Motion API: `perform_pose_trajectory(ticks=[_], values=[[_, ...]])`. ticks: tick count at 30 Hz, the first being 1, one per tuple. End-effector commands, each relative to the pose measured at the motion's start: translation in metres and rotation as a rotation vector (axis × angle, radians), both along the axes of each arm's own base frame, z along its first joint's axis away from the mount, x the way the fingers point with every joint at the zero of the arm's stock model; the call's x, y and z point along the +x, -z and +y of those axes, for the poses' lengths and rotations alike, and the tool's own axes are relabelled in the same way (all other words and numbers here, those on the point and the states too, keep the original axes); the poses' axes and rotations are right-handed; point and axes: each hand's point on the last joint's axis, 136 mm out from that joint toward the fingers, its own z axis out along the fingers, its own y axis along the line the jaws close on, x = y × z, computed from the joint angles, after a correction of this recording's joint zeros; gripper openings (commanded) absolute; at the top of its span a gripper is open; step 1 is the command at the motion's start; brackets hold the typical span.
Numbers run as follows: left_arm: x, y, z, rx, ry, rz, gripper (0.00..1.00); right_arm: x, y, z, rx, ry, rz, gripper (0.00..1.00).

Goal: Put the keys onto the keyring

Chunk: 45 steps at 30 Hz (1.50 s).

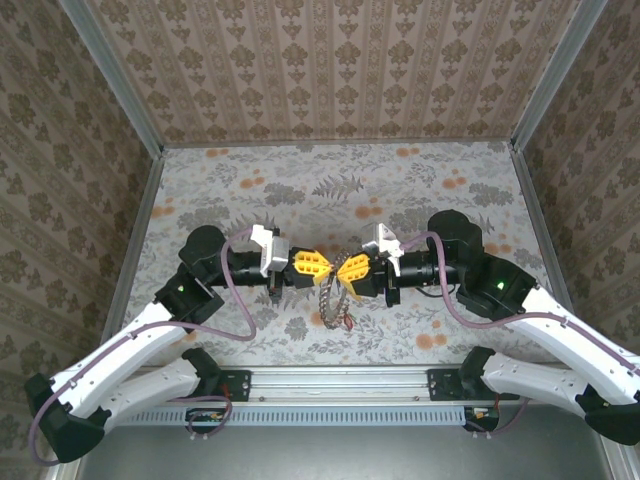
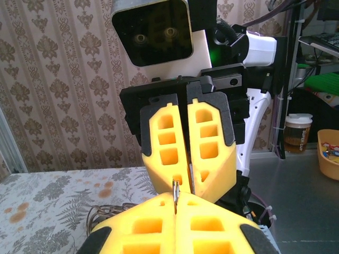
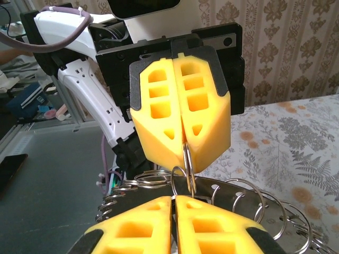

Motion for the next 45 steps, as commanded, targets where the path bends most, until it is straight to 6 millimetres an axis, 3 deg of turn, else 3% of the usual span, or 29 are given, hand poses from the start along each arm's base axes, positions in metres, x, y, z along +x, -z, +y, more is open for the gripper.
perform_pose_trajectory(ticks=[1,8,26,33,39,45], values=[[-0.011,-0.021,0.007,-0.062,0.038,-0.046,0.00,-0.001,-0.006,0.000,0.036,-0.012,-0.006,0.10],[-0.012,-0.022,0.006,-0.063,0.055,-0.047,0.00,0.005,-0.001,0.001,0.022,0.003,0.009,0.02],[-0.016,-0.026,0.006,-0.060,0.093,-0.049,0.00,0.016,0.009,0.007,-0.022,0.025,0.048,0.01],[-0.020,-0.028,0.008,-0.053,0.105,-0.056,0.00,0.021,0.013,-0.004,-0.048,0.096,0.018,0.14],[-0.020,-0.027,0.008,-0.040,0.103,-0.058,0.00,0.012,0.002,-0.017,0.008,0.107,-0.042,0.20],[-0.023,-0.026,0.008,-0.026,0.124,-0.063,0.00,0.003,-0.004,-0.016,0.039,0.064,-0.043,0.28]])
